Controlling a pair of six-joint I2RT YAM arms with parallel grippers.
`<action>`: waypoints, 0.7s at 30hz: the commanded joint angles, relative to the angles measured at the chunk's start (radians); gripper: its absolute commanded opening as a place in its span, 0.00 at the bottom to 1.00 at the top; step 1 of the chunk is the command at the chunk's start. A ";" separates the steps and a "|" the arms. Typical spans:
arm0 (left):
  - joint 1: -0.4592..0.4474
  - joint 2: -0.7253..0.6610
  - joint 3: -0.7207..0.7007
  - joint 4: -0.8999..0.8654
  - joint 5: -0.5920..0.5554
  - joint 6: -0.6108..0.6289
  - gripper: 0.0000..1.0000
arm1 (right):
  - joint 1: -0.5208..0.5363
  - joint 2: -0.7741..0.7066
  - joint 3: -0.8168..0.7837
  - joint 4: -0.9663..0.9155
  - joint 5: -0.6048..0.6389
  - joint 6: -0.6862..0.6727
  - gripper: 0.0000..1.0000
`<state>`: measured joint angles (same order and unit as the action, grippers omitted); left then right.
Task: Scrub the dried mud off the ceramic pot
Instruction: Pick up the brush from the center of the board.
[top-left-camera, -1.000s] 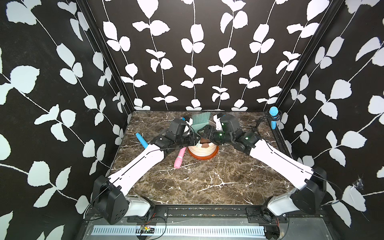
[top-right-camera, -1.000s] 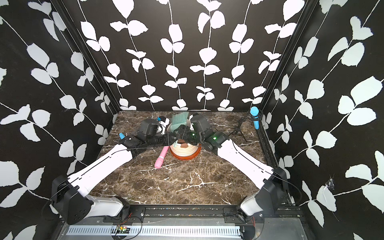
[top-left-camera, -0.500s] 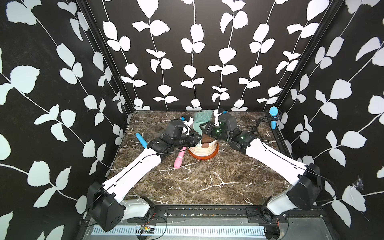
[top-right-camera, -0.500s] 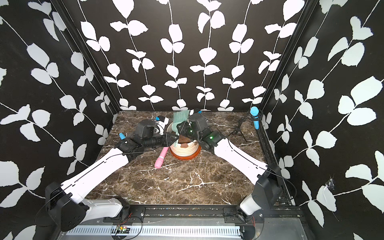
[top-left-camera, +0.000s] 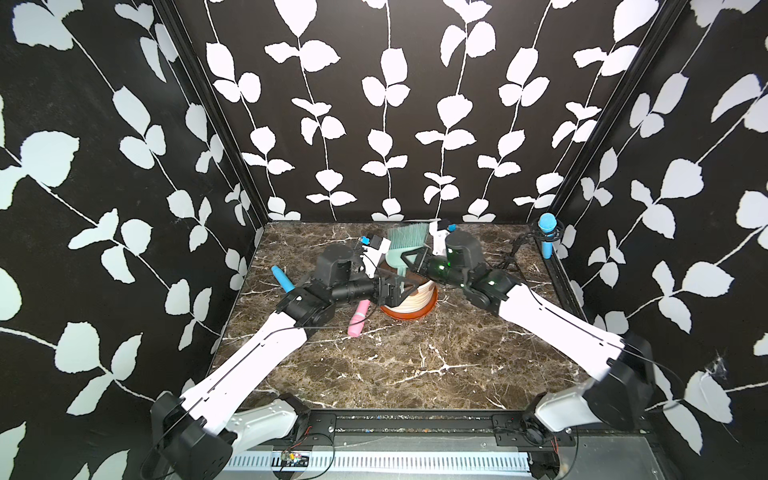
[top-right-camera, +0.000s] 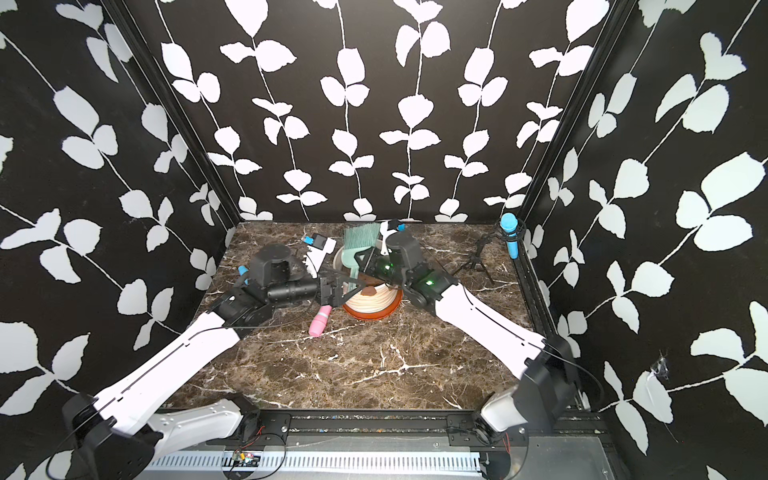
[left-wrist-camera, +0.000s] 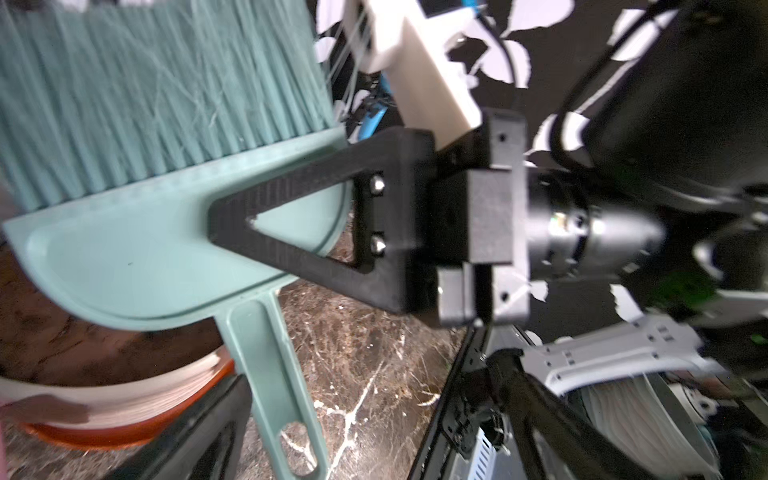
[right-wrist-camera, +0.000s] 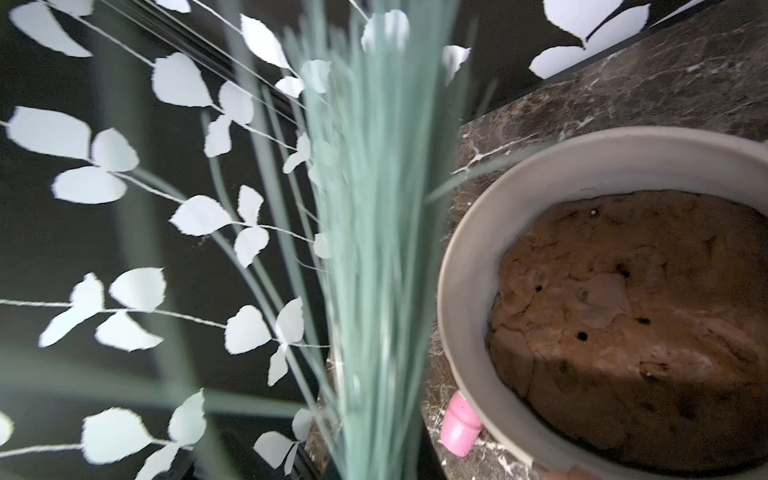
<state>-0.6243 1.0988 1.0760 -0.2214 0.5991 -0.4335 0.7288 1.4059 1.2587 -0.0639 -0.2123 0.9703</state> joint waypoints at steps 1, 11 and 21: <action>0.040 -0.020 -0.006 0.119 0.223 -0.014 0.98 | -0.035 -0.119 -0.024 0.106 -0.118 -0.032 0.00; 0.106 -0.029 0.003 0.470 0.375 -0.273 0.89 | -0.052 -0.260 -0.060 0.301 -0.401 -0.021 0.00; 0.107 -0.084 -0.026 0.695 0.361 -0.402 0.64 | -0.051 -0.284 -0.134 0.497 -0.488 0.112 0.00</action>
<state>-0.5205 1.0576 1.0599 0.3737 0.9531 -0.8005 0.6769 1.1450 1.1324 0.3065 -0.6472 1.0451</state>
